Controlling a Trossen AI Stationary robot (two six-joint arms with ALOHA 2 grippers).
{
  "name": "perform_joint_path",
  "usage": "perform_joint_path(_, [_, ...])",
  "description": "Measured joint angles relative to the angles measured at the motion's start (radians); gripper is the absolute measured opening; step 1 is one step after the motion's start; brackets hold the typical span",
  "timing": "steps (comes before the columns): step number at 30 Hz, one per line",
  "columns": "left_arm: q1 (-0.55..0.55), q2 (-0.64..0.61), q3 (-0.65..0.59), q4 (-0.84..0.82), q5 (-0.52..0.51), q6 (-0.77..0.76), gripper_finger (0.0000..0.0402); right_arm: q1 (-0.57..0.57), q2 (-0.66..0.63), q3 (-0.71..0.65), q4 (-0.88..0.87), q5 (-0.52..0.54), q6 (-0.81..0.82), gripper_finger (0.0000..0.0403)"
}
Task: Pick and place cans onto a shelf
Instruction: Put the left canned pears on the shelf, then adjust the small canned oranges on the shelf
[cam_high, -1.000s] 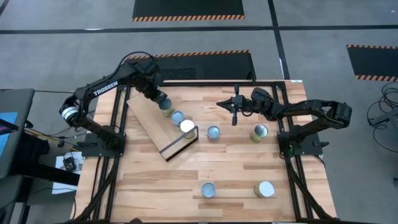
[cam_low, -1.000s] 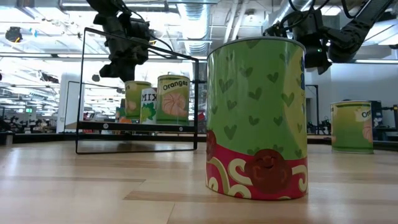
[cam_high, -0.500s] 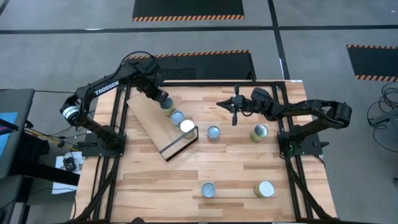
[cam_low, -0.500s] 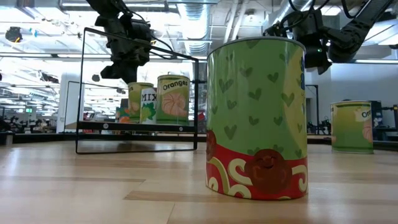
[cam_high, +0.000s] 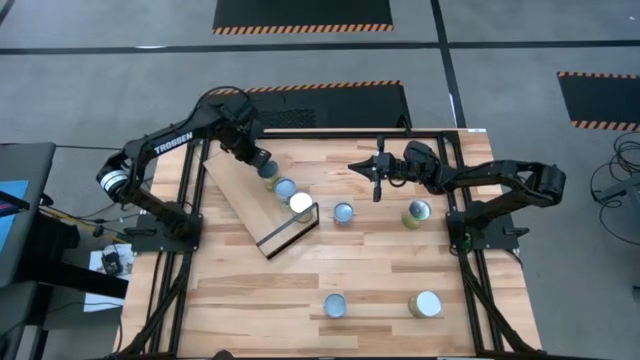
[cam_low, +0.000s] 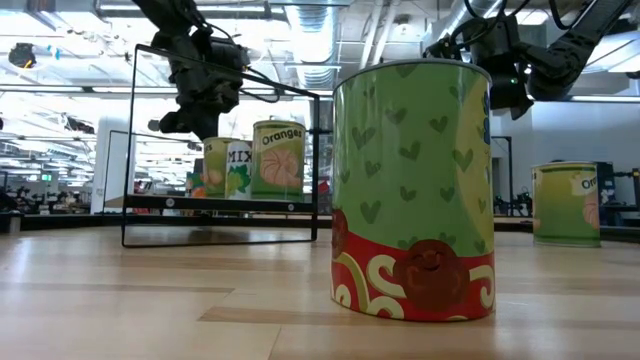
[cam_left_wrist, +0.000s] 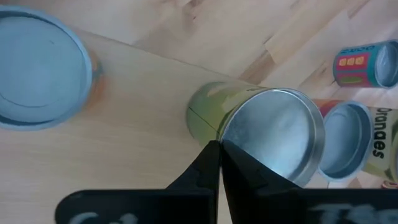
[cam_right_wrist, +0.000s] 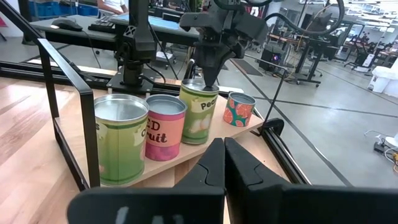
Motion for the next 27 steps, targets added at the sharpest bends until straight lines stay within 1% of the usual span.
perform_joint_path(7, [0.0,0.0,-0.001,0.024,0.012,-0.02,0.0007,0.0,0.0,0.0,0.0,0.0,0.0,0.0012])
perform_joint_path(15, [0.0,-0.001,0.002,0.026,0.012,-0.021,0.0047,0.0,0.0,0.0,0.0,0.0,0.0,0.0012])
perform_joint_path(18, [0.0,-0.001,0.038,-0.005,0.012,0.0,0.0063,0.0,0.0,0.0,0.0,0.0,0.0,0.0012])
perform_joint_path(21, [0.0,-0.001,0.103,-0.032,0.009,0.052,0.0074,0.0,0.0,0.0,0.0,0.0,0.0,0.0012])
perform_joint_path(24, [-0.001,-0.003,0.16,-0.052,-0.036,0.122,0.0077,0.0,0.0,0.0,0.0,0.0,0.0,0.0012])
perform_joint_path(27, [0.006,-0.003,0.161,-0.094,-0.148,0.179,0.0061,0.0,0.0,0.0,-0.001,0.0,0.0,0.0012])
